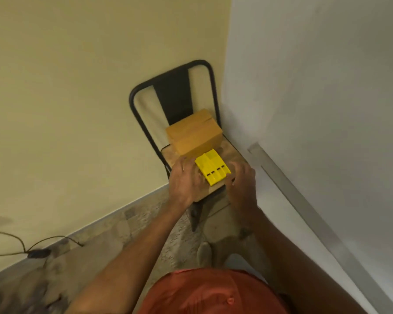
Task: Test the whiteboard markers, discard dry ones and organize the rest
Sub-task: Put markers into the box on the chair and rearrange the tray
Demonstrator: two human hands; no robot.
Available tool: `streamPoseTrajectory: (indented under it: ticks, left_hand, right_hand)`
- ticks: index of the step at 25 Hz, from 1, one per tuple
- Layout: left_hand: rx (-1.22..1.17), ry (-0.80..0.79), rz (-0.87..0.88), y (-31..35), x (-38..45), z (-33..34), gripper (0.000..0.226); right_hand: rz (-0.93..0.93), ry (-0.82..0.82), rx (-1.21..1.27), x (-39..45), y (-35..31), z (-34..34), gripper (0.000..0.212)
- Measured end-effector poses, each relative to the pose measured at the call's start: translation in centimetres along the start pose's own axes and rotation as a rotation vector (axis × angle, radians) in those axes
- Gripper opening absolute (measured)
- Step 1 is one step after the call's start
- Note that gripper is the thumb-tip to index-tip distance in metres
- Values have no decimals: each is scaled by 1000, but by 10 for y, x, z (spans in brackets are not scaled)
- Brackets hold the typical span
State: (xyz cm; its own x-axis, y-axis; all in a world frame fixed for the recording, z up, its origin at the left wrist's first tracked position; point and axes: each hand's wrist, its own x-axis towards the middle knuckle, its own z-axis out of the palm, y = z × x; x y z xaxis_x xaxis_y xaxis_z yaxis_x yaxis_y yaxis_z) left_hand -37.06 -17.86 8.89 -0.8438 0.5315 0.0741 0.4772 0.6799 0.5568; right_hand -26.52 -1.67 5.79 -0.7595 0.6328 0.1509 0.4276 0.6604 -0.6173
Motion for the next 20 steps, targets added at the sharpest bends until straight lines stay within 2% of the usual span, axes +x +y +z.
streamPoseTrajectory:
  ticks: [9,13,20]
  left_hand:
    - [-95,-43,-274,-41,49,-13,56]
    - [-107,-84,-360,-44,87,-4,58]
    - [-157,-75,-503,-36,135,10,55]
  right_hand:
    - [-174,-195,-3,97,-60,33,37]
    - [-243,-333,-33,139,-53,46,39]
    - [-285,-439,-109,195,-35,74,44]
